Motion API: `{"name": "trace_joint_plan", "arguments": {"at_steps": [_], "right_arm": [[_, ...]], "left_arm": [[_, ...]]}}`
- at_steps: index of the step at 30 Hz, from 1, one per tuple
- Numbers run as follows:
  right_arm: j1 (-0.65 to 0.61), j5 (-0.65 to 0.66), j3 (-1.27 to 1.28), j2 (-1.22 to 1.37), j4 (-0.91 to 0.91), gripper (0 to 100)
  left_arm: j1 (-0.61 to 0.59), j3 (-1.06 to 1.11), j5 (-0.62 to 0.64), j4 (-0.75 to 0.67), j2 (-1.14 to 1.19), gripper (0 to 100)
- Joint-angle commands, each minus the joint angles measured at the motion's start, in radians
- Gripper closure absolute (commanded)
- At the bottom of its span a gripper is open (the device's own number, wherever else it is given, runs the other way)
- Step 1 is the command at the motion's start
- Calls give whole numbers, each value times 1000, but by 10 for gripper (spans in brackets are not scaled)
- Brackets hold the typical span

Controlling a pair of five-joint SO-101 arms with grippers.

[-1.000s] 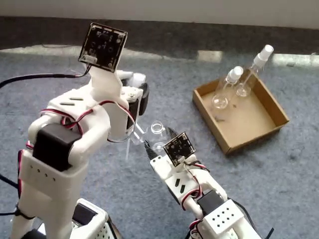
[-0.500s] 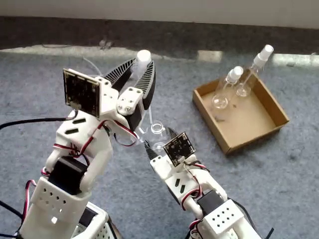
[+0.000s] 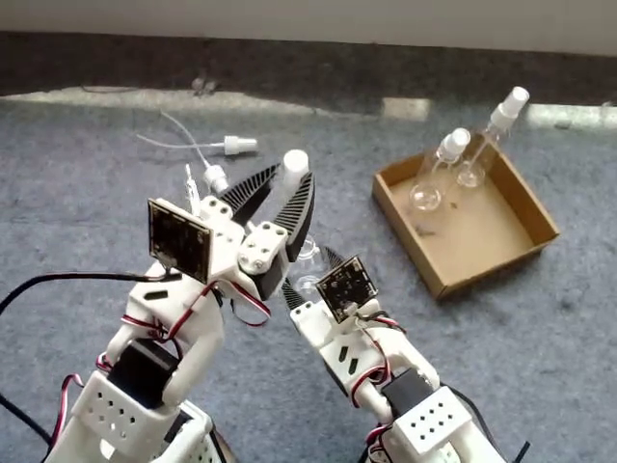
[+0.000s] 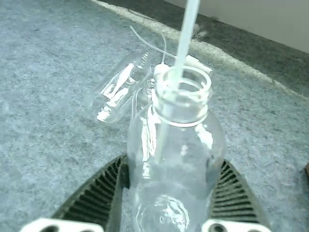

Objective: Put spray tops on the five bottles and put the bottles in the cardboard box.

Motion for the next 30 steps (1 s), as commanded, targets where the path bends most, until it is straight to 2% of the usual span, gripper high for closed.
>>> {"name": "trace_joint_plan", "arguments": {"at_steps": [1, 14, 17, 23, 27, 30], "right_arm": [[-5, -2, 70, -19, -28, 846], [-4, -3, 67, -19, -24, 846], [-4, -2, 65, -19, -22, 847], [-2, 2, 70, -19, -22, 849], [-2, 95, 73, -19, -22, 849], [-2, 104, 73, -19, -22, 849]], "left_arm": [[18, 105, -9, -32, -84, 995], [19, 449, -5, -32, -377, 995], [51, 504, -8, -32, -424, 995], [71, 530, -8, -29, -496, 995], [71, 533, -8, -26, -499, 995], [71, 533, -8, 0, -499, 995]]}}
